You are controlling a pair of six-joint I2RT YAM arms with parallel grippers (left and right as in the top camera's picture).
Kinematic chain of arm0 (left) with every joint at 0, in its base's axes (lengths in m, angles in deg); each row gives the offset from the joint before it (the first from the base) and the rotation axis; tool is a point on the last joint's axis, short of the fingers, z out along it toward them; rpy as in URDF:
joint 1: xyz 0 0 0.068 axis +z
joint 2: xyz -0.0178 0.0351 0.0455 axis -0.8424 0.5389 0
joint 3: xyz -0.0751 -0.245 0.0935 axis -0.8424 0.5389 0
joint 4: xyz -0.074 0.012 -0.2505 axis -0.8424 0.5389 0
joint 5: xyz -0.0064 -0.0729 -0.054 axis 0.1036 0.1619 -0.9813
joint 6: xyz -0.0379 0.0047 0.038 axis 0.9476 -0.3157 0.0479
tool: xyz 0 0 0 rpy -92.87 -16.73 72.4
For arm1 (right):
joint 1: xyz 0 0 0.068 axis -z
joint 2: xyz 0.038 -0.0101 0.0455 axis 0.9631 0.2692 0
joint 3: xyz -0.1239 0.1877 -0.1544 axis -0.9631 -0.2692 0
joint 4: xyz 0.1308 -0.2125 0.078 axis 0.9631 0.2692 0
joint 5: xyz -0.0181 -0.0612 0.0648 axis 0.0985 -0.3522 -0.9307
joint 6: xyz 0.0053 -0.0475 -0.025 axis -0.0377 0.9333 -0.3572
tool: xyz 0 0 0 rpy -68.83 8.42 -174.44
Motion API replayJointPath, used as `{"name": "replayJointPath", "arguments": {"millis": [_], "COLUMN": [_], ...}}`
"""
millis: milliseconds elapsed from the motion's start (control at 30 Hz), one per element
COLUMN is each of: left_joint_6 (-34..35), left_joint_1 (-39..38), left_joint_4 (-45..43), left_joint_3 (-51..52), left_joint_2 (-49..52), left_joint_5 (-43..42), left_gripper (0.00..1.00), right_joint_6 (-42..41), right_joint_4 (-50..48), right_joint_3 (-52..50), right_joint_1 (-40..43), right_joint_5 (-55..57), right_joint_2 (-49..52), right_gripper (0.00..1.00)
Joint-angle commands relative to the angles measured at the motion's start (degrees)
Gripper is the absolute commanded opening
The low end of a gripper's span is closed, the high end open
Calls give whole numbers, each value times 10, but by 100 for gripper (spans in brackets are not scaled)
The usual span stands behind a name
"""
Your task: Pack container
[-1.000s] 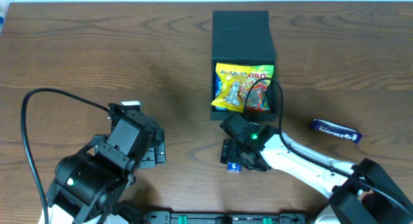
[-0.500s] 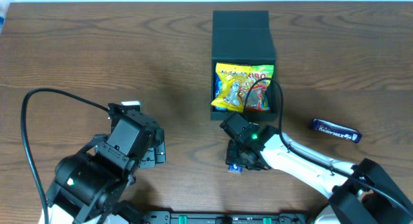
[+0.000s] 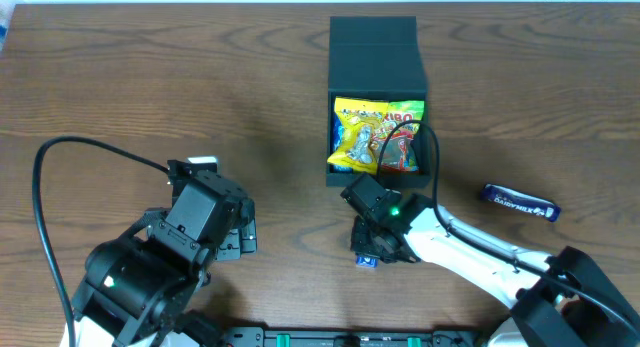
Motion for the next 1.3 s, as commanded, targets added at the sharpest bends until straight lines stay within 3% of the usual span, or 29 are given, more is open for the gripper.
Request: {"name": "replayJointPath", "arguments": {"millis": [0, 133, 500, 867, 1267], "left_joint_6": [-2, -2, -2, -2, -2], "left_joint_1": [1, 1, 1, 1, 1], "left_joint_4": [2, 2, 2, 2, 2], "left_joint_3": [0, 0, 0, 0, 0], "left_joint_2": [-1, -1, -1, -1, -1], "left_joint_5": [10, 10, 10, 10, 10], "left_gripper": [95, 95, 95, 95, 95], "right_joint_6": [1, 1, 76, 126, 181], "right_joint_4": [2, 2, 29, 125, 209], "right_joint_3": [-3, -2, 39, 170, 271], "right_joint_1": [3, 3, 3, 11, 99], "right_joint_5": [2, 2, 0, 38, 73], "right_joint_2": [4, 4, -34, -65, -65], "right_gripper": [10, 2, 1, 1, 1]}}
